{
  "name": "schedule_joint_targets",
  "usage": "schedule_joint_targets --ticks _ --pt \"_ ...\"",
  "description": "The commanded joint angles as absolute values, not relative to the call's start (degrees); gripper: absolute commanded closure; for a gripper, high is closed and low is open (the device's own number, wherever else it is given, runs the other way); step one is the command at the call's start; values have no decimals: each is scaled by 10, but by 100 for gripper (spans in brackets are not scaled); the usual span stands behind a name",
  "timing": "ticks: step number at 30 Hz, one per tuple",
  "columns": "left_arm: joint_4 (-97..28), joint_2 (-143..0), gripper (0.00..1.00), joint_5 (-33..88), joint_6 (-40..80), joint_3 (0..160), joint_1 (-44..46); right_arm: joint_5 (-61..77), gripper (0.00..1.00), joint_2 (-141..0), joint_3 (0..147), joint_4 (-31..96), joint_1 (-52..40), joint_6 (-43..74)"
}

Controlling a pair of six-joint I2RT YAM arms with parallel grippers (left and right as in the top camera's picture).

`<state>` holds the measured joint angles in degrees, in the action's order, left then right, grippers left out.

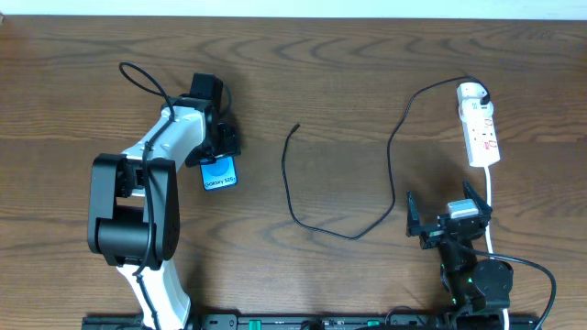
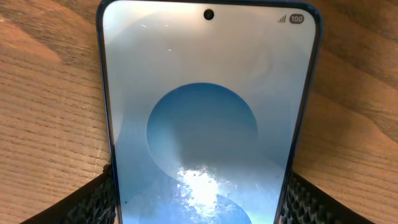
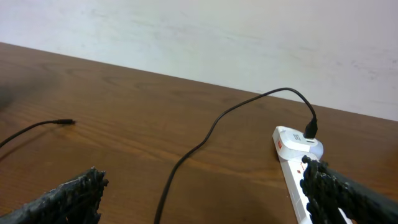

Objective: Plug charger to phone and switch on socket
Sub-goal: 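Lift the phone with the left gripper and carry it toward center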

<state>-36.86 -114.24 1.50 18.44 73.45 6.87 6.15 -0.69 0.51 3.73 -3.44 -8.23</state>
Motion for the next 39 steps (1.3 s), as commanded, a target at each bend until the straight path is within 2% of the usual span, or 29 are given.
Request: schedule_joint_targets --ticks 1,18,34,39 --pt "-376 -1193 27 21 194 715 70 59 1 -4 3 38 -30 -88" --pt "-428 -1074 28 39 209 742 70 59 1 -4 3 38 -30 -88" --pt "-436 -1067 28 41 218 742 70 59 1 -4 3 38 -30 -88" --pt "-439 -1067 28 76 231 742 70 59 1 -4 3 38 -30 -88"
